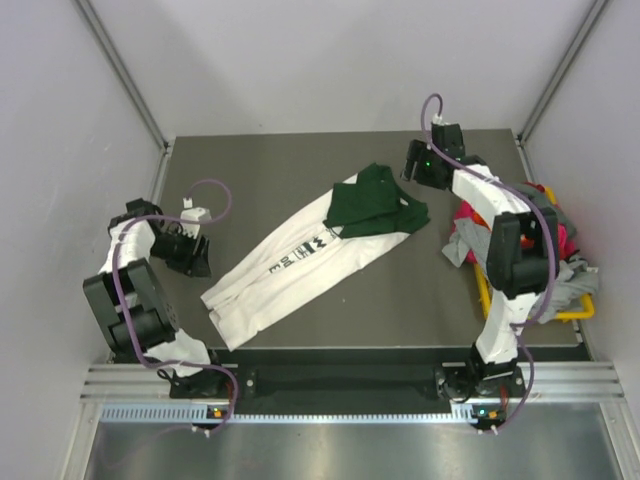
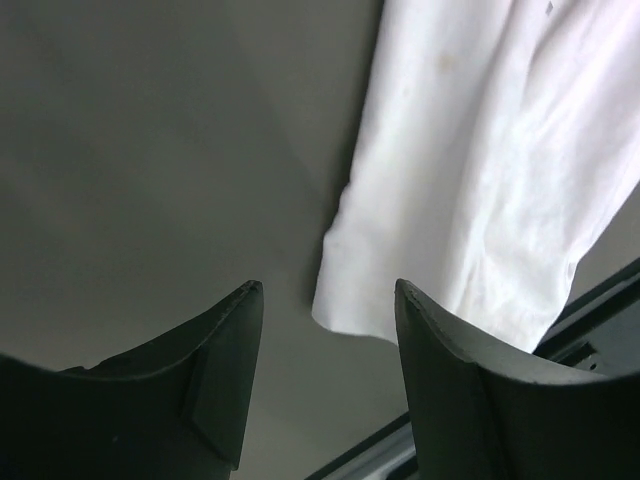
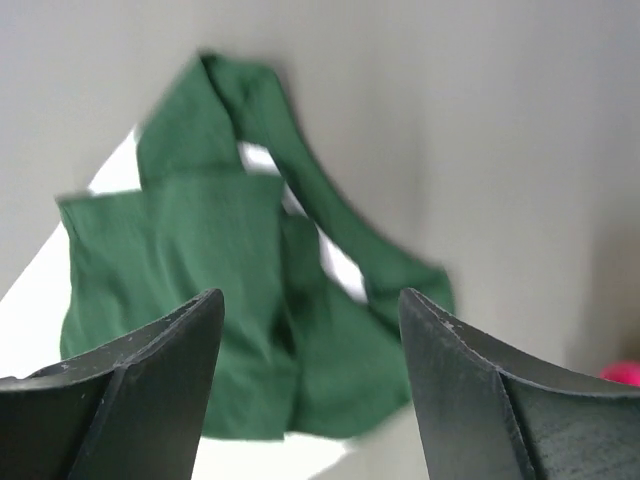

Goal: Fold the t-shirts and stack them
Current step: Fold the tshirt

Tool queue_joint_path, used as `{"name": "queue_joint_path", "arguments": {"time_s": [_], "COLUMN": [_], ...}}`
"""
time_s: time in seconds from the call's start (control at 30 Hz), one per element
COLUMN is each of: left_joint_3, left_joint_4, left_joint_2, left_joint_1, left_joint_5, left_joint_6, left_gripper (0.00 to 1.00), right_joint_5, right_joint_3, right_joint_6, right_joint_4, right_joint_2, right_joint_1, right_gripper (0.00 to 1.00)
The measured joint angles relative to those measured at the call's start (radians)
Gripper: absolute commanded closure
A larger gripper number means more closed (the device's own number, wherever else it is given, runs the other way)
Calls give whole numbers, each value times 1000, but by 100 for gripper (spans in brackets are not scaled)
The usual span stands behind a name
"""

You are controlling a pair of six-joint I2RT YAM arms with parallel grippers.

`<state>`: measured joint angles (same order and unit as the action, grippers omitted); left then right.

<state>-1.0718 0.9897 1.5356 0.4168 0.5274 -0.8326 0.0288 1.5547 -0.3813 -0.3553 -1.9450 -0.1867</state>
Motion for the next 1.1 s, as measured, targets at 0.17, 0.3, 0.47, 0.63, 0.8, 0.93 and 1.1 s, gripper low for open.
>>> {"name": "queue_joint_path", "arguments": {"time_s": [0.17,0.3,0.47,0.63,0.8,0.93,1.1], "left_joint_3": [-12,-12,-12,-12,5,12,37], "left_joint_4": [-53,-64,-77,-79,-92,-108,-129], "left_joint_2": [90,91,90,90,67,50,50], "left_joint_1": [-2,-11,-43,-91,-200,-304,-399], "left_joint_5": [19,35,34,33,31,34,34], "left_joint_6": [70,95,108,113,134,163,189], "left_gripper": [39,38,38,38,38,38,38], "right_joint_5": [-22,-16,7,78,156,194,206], "right_joint_3": [-178,-277,-270,-148,251,692,777], "right_joint_6": [3,-4,-19,-23,-31,-87,-164], "right_joint_4": [37,27,61,40,-1,-3,50], "right_joint_2": [75,20,-6,-99,-360,-642,-703], "right_joint_1": [0,3,14,42,57,60,66], "right_gripper": [35,55,98,100,100,76,43]}}
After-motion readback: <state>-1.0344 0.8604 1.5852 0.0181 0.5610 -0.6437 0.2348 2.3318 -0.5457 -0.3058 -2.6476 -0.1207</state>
